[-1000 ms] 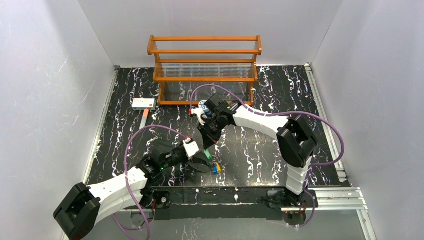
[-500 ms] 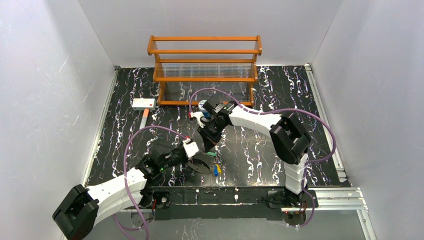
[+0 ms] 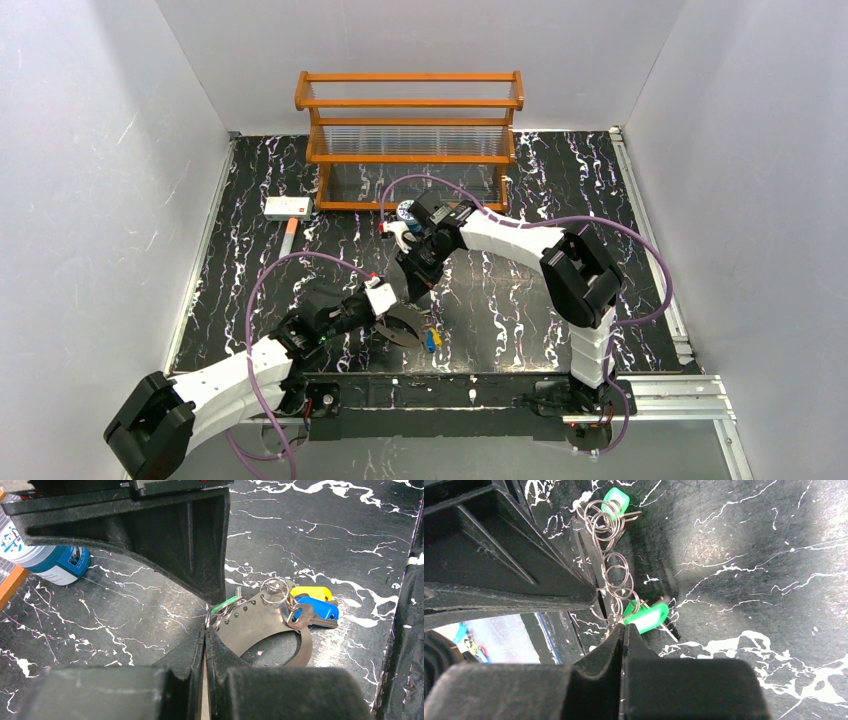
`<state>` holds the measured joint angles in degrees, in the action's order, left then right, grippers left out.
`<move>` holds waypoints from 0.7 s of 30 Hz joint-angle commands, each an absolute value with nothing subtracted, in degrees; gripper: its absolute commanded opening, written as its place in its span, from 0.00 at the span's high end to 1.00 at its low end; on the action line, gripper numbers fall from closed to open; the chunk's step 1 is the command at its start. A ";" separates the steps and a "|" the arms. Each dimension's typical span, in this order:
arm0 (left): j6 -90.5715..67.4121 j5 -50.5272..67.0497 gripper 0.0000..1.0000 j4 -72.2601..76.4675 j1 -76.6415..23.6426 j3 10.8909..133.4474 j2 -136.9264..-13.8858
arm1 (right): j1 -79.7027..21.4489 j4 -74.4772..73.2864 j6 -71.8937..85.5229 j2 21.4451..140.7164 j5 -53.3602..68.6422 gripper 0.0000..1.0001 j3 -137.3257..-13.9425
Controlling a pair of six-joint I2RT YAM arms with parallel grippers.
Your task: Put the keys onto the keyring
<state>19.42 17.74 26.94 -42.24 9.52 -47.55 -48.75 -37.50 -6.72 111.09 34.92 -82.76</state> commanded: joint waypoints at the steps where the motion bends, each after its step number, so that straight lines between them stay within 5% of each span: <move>1: 19.34 17.38 1.00 28.43 -42.36 10.90 -46.93 | -47.91 -34.52 -7.57 107.63 32.46 0.84 -80.44; 8: 19.24 17.20 1.00 28.43 -42.36 11.07 -47.32 | -47.06 -24.60 -9.02 97.57 30.19 0.66 -72.66; 21: 19.25 17.13 1.00 28.55 -42.36 11.07 -47.20 | -46.71 0.06 -8.04 86.09 32.74 0.64 -58.69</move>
<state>19.29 17.32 26.96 -42.24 9.52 -47.57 -46.94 -12.64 -7.49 90.30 30.24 -64.25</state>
